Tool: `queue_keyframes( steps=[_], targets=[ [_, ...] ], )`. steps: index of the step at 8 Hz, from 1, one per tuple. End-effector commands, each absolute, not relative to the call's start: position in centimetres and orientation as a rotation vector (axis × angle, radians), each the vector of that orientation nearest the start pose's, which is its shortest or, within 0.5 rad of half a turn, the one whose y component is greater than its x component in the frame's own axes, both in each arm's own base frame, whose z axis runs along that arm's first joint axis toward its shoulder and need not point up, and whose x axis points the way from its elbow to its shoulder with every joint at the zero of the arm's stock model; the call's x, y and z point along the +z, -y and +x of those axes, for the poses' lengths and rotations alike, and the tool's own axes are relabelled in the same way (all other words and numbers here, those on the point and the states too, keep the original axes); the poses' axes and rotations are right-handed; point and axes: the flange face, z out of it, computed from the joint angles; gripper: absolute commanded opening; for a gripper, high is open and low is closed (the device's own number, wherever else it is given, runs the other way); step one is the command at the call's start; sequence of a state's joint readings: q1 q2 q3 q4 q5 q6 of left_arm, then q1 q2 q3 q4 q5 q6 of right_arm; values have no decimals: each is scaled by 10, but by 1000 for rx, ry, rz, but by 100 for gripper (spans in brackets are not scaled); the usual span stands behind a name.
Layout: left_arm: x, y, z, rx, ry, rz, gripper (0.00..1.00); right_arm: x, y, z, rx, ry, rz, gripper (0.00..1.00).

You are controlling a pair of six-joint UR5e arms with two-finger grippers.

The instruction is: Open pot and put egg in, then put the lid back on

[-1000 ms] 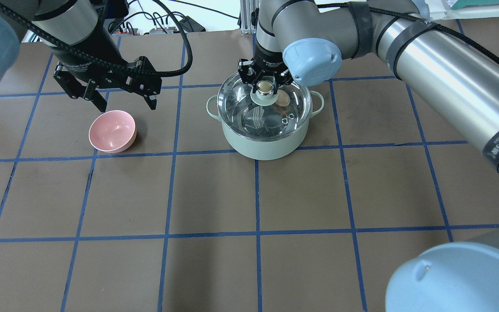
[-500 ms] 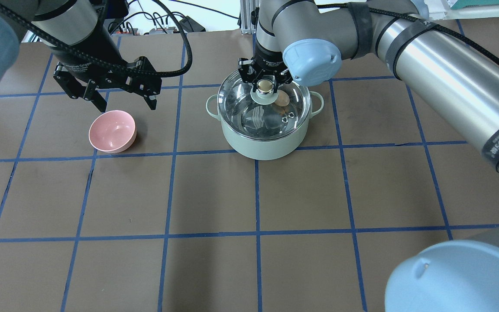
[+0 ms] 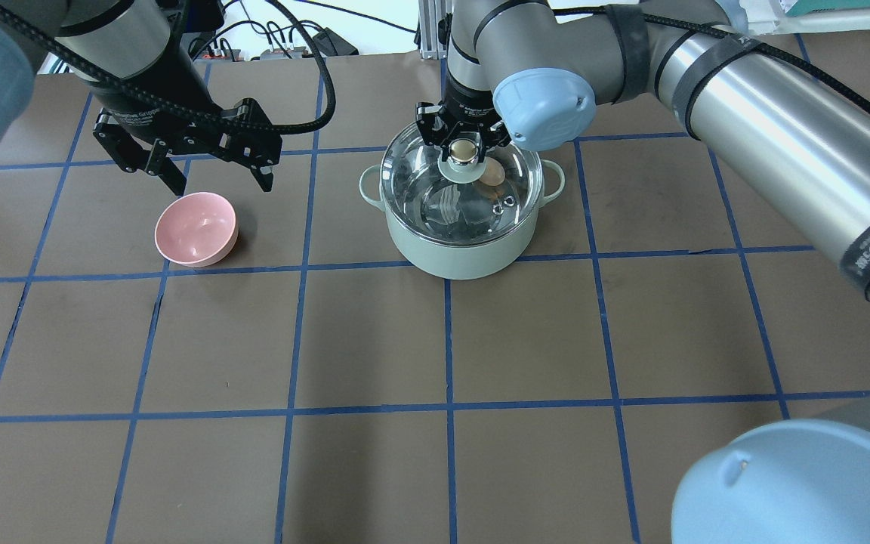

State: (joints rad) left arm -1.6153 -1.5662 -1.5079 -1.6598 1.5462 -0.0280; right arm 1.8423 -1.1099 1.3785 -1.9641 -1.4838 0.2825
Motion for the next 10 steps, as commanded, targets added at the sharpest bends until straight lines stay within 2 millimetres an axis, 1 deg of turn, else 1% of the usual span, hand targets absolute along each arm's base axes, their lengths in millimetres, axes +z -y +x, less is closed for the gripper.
queue_keyframes(
  steps=[1, 3, 4, 5, 6, 7, 8, 9, 10],
  targets=[
    [512, 480, -157, 35, -3165, 26, 100, 353, 615, 319, -144, -3015, 21, 100],
    [512, 480, -157, 35, -3165, 26, 100, 355, 614, 319, -146, -3013, 16, 100],
    [512, 480, -157, 35, -3165, 26, 100, 365, 610, 317, -149, -3020, 17, 100],
    [512, 480, -157, 35, -3165, 26, 100, 389, 599, 307, -137, -3027, 23, 100],
    [512, 480, -157, 35, -3165, 26, 100, 407, 589, 297, -112, -3037, 38, 100],
    [512, 480, -157, 35, -3165, 26, 100, 419, 583, 276, -91, -3095, 34, 100],
    [512, 480, -157, 35, -3165, 26, 100, 436, 575, 253, -58, -3127, -40, 100],
    [512, 480, -157, 35, -3165, 26, 100, 446, 569, 229, 10, -3129, -5, 100],
    [512, 480, -157, 35, -3165, 26, 100, 452, 571, 199, 37, -3137, 74, 100]
  ],
)
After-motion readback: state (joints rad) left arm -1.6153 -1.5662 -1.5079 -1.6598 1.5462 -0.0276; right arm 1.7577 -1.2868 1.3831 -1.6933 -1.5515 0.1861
